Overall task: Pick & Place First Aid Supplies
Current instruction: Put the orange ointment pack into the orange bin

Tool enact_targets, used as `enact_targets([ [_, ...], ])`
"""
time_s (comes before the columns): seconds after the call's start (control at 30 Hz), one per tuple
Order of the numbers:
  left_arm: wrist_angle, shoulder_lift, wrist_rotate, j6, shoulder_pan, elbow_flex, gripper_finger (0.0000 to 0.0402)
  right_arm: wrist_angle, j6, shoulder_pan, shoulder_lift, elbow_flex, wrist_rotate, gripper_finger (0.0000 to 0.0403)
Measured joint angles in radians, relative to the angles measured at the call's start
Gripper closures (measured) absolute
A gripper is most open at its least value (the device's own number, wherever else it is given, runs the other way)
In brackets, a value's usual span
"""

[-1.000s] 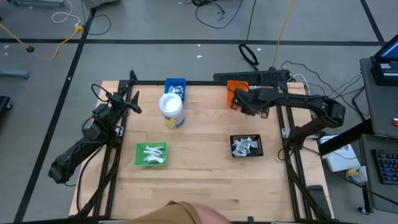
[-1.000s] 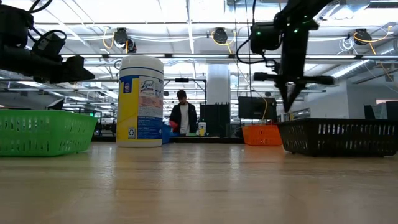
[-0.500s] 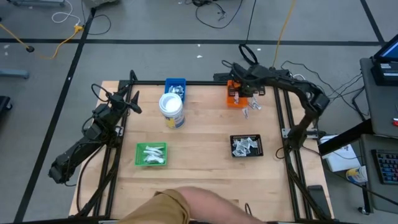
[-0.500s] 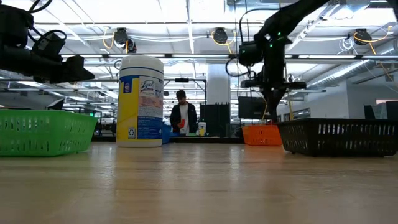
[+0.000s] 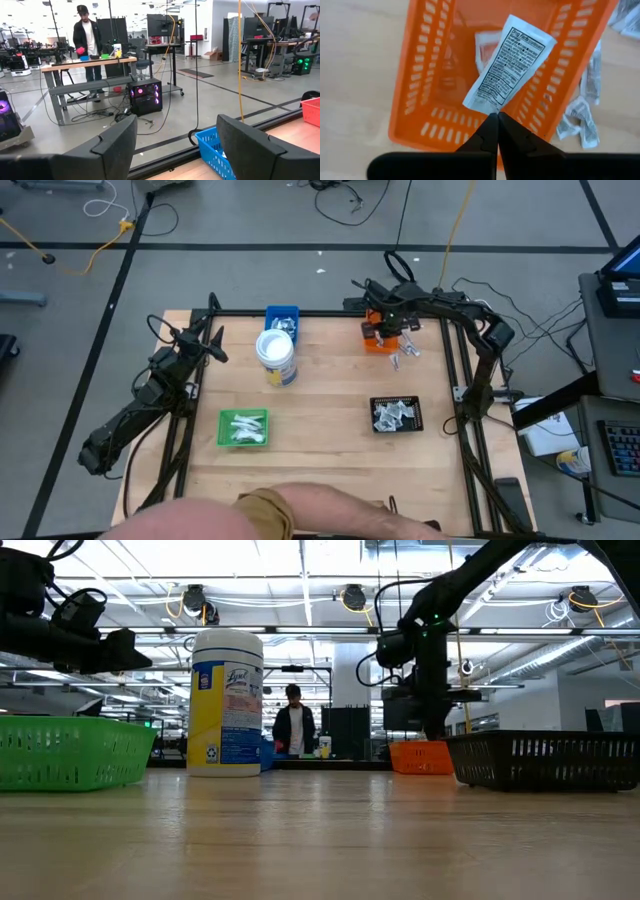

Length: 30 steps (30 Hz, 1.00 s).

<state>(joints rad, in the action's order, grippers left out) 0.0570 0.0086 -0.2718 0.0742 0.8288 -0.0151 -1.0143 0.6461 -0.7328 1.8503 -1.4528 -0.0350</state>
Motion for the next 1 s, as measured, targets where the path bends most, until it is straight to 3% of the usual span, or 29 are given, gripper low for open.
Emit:
enact_targets([
  [0.17,0.000,0.000,0.000,0.000,0.000,0.000,0.0128,0.004,0.003,0.000,0.000,0.000,-0.040,0.0375],
  [0.57,0.000,0.000,0.000,0.000,0.000,0.000,0.0128,0.115,-0.049,0.001,-0.103,0.013,-0.047,0.0217],
  [0.83,0.000,0.000,0.000,0.000,0.000,0.000,0.0128,0.265,-0.054,0.058,-0.240,0.170,-0.048,0.0201],
  [1.0,0.000,0.000,0.000,0.000,0.000,0.000,0.0128,0.270,-0.049,0.114,-0.331,0.253,-0.167,0.0208],
])
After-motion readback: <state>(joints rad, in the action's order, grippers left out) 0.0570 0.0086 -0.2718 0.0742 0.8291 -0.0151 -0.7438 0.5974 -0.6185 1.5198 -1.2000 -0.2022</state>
